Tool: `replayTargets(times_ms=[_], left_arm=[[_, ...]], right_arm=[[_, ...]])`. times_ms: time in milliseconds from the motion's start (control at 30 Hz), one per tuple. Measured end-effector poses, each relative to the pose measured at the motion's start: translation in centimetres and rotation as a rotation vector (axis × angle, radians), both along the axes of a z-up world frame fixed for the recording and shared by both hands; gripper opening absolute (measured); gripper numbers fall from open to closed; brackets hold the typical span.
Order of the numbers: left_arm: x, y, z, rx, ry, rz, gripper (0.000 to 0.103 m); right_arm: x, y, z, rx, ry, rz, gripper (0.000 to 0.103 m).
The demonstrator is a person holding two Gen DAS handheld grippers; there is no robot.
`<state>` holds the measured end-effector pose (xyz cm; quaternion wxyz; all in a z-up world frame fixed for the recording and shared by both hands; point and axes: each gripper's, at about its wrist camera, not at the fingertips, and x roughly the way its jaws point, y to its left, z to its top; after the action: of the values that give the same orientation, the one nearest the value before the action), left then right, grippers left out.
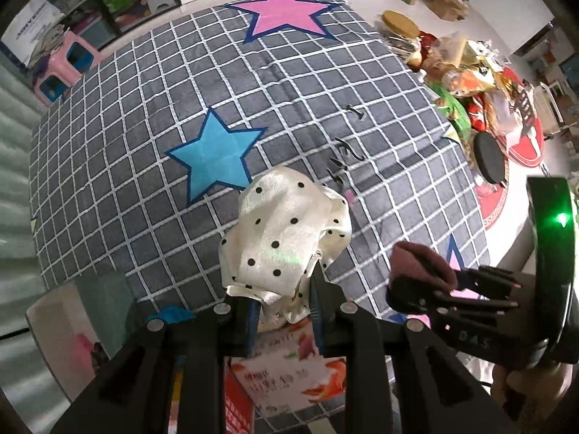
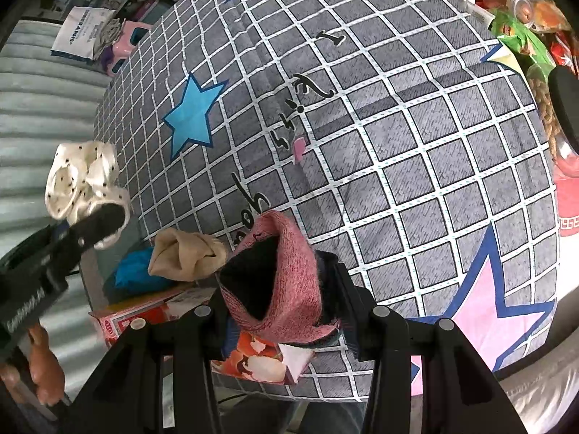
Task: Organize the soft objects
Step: 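Carry the pink sock and polka-dot scrunchie over the white box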
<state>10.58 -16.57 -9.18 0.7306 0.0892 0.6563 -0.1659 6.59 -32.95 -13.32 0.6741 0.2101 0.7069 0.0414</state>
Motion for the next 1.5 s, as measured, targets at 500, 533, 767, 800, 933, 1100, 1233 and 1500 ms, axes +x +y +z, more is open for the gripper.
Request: replayTargets(times_ms=[500, 533, 767, 800, 933, 1100, 1233, 1500], left_arm=[[-6.6, 0.8, 1.9, -0.063, -0.011, -0.073, 0.026], [-7.2, 1.1, 2.0, -0.069, -0.012, -0.078, 0.026], [-10.9, 3.0, 3.1, -0.1, -0.023, -0.107, 0.026], [-11.4, 3.3, 3.3, -0.106, -0.027, -0.112, 0.026], [-13.3, 4.7, 4.1, -0.122, -0.043, -0.121, 0.026], [-14.1, 7.2, 5.2, -0.131, -0.073, -0.089, 0.026], [-13.6, 9.5, 6.4, -0.138, -0.118, -0.036, 0.026], [-12.1, 15.0, 7.8, -0.154, -0.167, 0.113, 0.026]], right_arm=[[-2.7, 2.1, 1.8, -0.048, -0.032, 0.011, 0.047], [-3.1, 2.3, 1.8, -0.052, -0.031, 0.01, 0.047], [-6.4, 4.1, 2.4, -0.071, -0.029, -0.002, 0.047], [-6.8, 4.4, 2.6, -0.076, -0.029, -0.002, 0.047], [-8.5, 5.6, 3.3, -0.09, -0.036, -0.003, 0.047], [-9.2, 7.4, 4.6, -0.101, -0.069, -0.003, 0.047], [-8.2, 9.4, 6.2, -0.113, -0.116, 0.022, 0.047], [-4.8, 14.7, 8.5, -0.126, -0.187, 0.125, 0.047]])
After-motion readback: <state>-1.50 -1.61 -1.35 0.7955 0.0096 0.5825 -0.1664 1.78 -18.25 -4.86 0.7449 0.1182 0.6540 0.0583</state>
